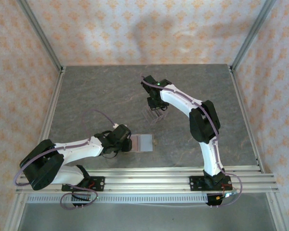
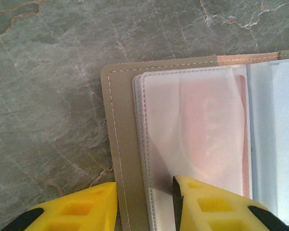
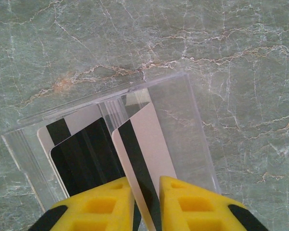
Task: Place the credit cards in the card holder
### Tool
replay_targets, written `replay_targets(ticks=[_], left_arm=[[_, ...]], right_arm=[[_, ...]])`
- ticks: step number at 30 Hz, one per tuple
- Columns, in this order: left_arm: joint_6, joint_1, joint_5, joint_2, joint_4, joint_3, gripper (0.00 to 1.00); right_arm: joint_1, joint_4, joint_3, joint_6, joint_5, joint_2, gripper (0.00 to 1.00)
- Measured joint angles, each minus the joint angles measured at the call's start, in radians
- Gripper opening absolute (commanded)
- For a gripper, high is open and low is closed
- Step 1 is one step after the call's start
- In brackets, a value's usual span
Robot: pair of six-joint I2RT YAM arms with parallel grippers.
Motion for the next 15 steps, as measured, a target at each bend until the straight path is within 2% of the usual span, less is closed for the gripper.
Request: replay_targets(ticks=[15], left_arm=[[0.0,0.0,0.0,0.0,0.0,0.0,0.35]], right_arm=[[0.0,-0.001,0.0,-0.008,0.023,-0.012,0.01]])
